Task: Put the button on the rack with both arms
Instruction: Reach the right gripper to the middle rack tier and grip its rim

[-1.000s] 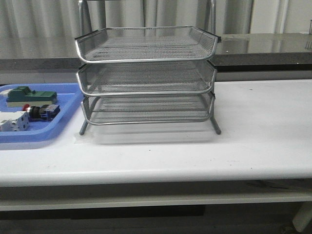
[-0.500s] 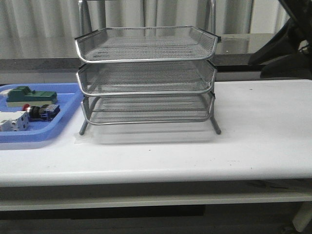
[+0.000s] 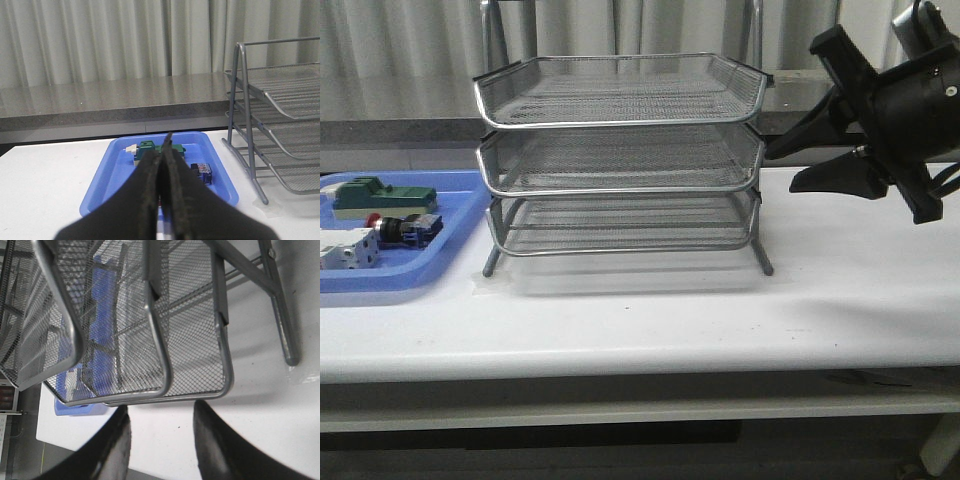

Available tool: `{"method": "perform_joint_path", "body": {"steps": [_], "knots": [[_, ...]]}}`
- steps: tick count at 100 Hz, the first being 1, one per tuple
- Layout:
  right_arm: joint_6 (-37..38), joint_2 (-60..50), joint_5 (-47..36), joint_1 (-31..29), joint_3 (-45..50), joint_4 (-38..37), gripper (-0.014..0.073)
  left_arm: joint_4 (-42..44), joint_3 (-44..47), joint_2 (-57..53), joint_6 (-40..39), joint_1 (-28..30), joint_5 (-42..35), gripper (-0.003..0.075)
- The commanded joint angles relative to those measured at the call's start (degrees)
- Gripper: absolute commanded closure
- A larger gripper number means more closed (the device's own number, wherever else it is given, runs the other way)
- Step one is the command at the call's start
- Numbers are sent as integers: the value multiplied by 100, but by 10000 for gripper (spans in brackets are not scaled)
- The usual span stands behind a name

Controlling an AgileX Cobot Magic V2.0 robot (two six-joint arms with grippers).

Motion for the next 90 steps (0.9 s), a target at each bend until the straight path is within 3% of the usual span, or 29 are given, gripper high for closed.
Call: {"method": "perform_joint_path", "body": {"steps": [1, 77, 90], "knots": [[-98, -85, 356, -2, -293, 238, 269, -59, 192, -183, -57, 14, -463, 741], [-98, 1054, 655, 391, -1288, 404, 275, -59, 192, -183, -57, 14, -463, 741], [-98, 1073, 654, 396, -1288, 461, 375, -59, 192, -183, -57, 14, -463, 741]]}}
